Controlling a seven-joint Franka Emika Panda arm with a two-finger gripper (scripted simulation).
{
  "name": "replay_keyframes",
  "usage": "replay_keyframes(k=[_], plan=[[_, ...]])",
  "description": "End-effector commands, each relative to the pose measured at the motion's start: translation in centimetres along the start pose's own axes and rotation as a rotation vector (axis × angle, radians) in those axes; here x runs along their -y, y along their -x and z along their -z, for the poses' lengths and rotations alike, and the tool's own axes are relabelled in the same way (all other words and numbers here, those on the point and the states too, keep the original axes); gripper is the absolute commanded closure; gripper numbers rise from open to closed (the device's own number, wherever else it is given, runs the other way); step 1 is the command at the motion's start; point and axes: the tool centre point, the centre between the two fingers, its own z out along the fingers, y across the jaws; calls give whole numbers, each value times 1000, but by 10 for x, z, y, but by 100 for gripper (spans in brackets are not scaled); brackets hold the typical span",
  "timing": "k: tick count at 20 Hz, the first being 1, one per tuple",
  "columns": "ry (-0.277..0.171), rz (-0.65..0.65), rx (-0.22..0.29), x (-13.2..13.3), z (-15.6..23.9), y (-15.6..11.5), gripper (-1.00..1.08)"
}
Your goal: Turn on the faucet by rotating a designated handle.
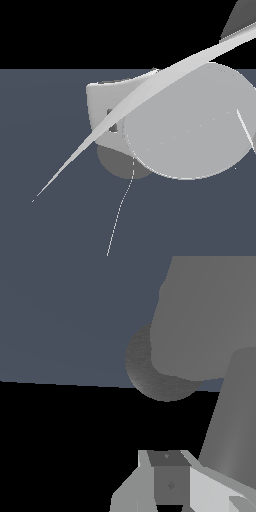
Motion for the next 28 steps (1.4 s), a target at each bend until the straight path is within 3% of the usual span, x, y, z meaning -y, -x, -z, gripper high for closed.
replay_keyframes(k=[1,3,4,28], plan=[[12,-47,46,-19,-5,31,108],[13,-47,49,-21,-5,34,108],[10,14,17,-7,0,6,108],[13,-27,40,-64,-3,31,108]])
